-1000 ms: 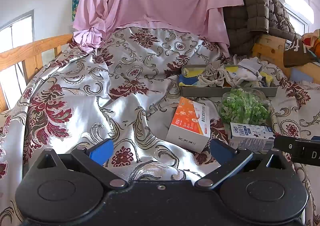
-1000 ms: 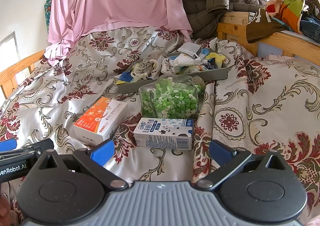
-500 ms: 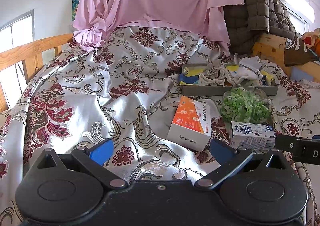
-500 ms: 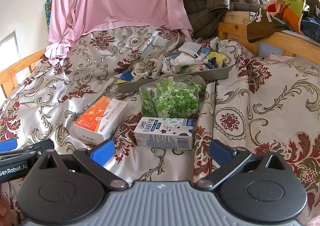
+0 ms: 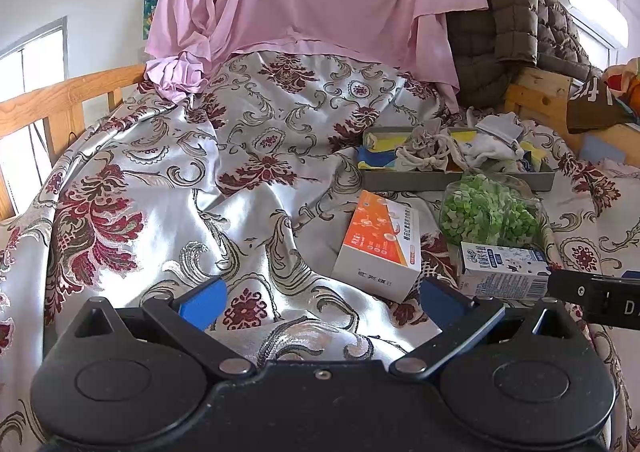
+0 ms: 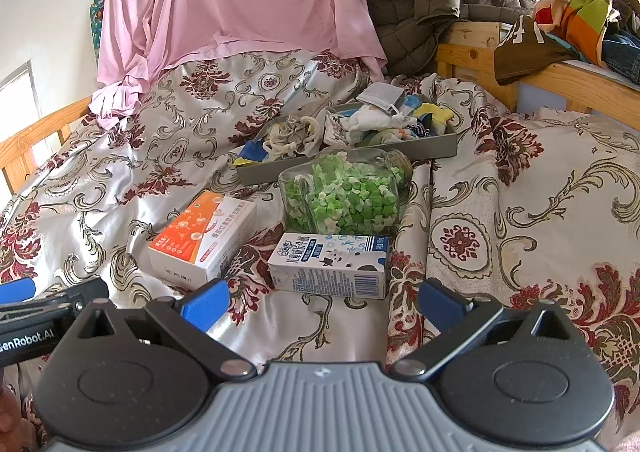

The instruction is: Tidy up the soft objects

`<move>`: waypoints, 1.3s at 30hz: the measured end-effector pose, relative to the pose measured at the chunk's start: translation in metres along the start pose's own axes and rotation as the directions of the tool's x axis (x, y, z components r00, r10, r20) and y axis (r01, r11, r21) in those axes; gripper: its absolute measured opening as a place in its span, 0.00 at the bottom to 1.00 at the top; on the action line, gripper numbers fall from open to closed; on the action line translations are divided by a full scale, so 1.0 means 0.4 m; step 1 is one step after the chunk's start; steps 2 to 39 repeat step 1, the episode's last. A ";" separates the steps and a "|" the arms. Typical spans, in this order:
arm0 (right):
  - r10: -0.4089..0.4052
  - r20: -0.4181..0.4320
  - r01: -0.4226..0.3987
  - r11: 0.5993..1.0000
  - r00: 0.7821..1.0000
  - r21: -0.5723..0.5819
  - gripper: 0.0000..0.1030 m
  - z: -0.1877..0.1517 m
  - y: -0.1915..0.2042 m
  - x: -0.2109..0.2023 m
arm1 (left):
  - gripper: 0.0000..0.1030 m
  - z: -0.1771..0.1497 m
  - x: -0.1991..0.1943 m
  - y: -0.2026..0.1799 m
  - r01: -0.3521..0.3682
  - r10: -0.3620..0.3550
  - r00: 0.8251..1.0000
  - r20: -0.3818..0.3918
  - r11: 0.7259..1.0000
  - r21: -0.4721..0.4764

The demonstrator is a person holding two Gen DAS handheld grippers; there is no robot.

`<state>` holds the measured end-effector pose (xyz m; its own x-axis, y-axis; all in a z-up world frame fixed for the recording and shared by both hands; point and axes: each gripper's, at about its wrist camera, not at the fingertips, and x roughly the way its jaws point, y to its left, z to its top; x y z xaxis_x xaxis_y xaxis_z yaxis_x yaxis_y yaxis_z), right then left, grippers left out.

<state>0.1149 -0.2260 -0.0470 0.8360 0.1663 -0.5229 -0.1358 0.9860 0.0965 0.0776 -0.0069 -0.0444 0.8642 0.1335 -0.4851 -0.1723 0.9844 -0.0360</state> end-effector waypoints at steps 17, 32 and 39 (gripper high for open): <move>0.000 0.000 0.000 1.000 1.000 0.000 1.00 0.000 0.000 0.000 | 0.99 -0.003 0.001 0.003 0.002 -0.002 1.000 -0.001 1.000 -0.001; 0.000 0.000 0.000 1.000 1.000 0.000 1.00 0.000 0.000 0.000 | 0.99 -0.003 0.001 0.003 0.002 -0.002 1.000 -0.001 1.000 -0.001; 0.000 0.000 0.000 1.000 1.000 0.000 1.00 0.000 0.000 0.000 | 0.99 -0.003 0.001 0.003 0.002 -0.002 1.000 -0.001 1.000 -0.001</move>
